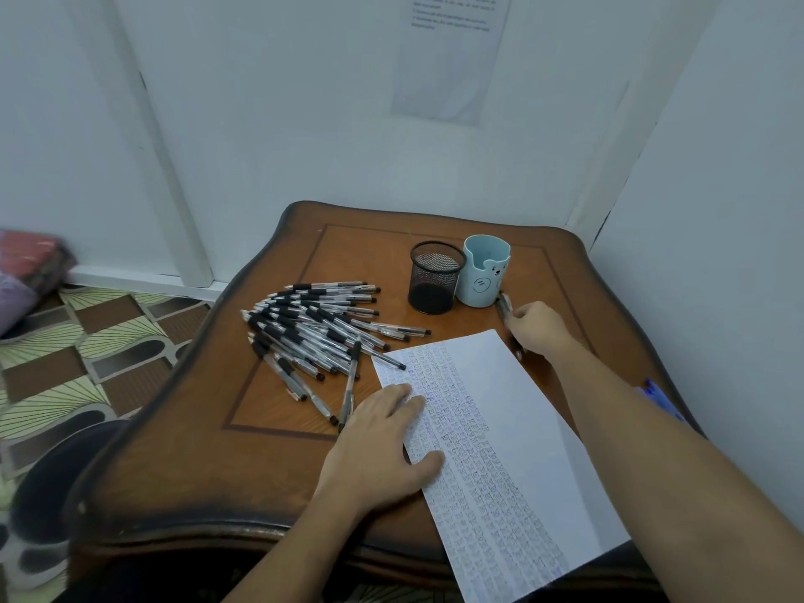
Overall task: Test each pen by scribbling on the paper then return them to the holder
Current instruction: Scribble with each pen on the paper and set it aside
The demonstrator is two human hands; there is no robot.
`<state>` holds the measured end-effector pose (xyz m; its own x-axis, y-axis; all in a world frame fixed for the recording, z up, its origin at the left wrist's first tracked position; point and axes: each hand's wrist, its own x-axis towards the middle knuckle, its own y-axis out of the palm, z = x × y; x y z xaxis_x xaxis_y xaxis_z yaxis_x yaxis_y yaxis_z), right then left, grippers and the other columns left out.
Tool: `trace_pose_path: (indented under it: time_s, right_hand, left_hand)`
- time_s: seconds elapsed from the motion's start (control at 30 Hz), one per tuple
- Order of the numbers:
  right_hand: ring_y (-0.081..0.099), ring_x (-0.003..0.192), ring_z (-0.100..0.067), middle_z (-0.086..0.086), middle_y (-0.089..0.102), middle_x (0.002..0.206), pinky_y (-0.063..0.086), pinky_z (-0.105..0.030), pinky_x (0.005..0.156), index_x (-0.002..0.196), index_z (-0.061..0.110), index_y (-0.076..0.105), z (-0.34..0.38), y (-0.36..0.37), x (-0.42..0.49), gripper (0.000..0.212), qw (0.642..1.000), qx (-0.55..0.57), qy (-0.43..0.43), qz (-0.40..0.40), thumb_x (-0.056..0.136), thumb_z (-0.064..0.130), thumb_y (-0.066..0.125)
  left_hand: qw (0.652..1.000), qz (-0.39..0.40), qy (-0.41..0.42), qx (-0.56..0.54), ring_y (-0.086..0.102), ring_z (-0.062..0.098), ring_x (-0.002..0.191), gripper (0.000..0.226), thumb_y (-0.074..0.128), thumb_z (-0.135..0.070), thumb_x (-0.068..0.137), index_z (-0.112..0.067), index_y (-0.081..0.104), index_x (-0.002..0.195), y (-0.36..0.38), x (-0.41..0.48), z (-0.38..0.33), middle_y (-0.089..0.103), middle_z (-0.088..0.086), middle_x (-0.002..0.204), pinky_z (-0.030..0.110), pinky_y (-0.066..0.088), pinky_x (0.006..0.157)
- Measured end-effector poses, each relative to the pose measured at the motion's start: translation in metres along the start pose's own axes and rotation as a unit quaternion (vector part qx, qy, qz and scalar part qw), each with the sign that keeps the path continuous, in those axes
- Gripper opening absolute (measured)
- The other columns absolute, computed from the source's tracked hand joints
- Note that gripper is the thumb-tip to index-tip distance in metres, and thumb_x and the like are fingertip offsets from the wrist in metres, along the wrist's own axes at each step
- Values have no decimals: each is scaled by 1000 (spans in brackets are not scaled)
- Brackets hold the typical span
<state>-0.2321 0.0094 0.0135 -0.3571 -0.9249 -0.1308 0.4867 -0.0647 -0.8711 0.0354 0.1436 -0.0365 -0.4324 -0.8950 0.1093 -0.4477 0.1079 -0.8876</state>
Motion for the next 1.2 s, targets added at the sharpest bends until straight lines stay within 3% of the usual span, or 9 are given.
trace_pose_path:
  time_s: [0.23,0.4,0.47,0.57,0.7,0.8,1.0,1.1,1.2]
  right_hand:
    - [61,74,-17,-7,66,93,50,-28,68,115,7,66,-5,1,-6,33,999,-37,-7,-16,102,34,51]
    - [53,108,-28,-11,57,115,45,-40,90,124,13,64,14,14,-24,30,968,-143,-129,-158,99,26,53]
    - [53,106,-20,-3,56,112,43,-33,90,123,15,66,35,24,-36,28,971,-69,-217,-77,97,24,58]
    - [51,100,-10,6,50,108,38,-26,87,123,20,68,60,48,-50,29,972,40,-229,45,94,24,65]
    - [54,91,-13,8,49,97,39,-25,77,89,25,69,70,63,-52,9,974,79,-212,22,93,17,66]
    - [56,89,-12,4,59,97,46,-29,78,86,25,68,64,50,-54,10,963,165,-213,22,93,18,68]
    - [67,91,-19,-3,71,98,58,-30,76,98,18,61,49,0,-87,3,864,490,-110,-34,99,20,59]
    - [68,67,-24,-7,70,79,60,-34,66,107,21,50,37,-12,-106,10,803,590,-79,-24,107,26,40]
    - [35,45,-10,-1,47,63,31,-24,42,112,35,49,24,-15,-120,15,792,605,-76,-7,109,29,35]
  left_hand:
    - [1000,0,-4,-3,9,7,145,80,41,-67,80,-30,28,151,-3,-2,-3,17,-10,159,27,9,116]
    - [1000,0,-2,-1,9,6,144,80,41,-67,81,-30,27,151,-3,-1,-3,17,-10,159,26,9,116]
    - [1000,-1,0,0,9,7,145,81,40,-67,81,-29,28,151,-3,-1,-4,17,-10,159,26,10,116]
    - [1000,0,2,3,10,8,145,80,41,-66,81,-29,28,150,-3,-1,-4,17,-9,159,28,11,116]
    - [1000,-2,2,1,12,9,144,75,47,-62,85,-28,30,150,-4,-1,-4,19,-8,158,29,12,116]
    - [1000,-2,0,-1,13,9,144,74,49,-60,86,-27,31,150,-4,-1,-4,20,-8,158,28,12,116]
    - [1000,16,-5,-12,15,12,145,77,47,-63,83,-27,31,150,-7,-3,-4,22,-5,159,31,14,116]
    - [1000,21,-12,-13,15,12,145,78,46,-64,82,-27,31,150,-8,-4,-6,21,-5,159,31,13,116]
    - [999,27,-15,-9,15,11,145,79,45,-65,82,-27,31,150,-9,-4,-8,21,-6,159,29,13,116]
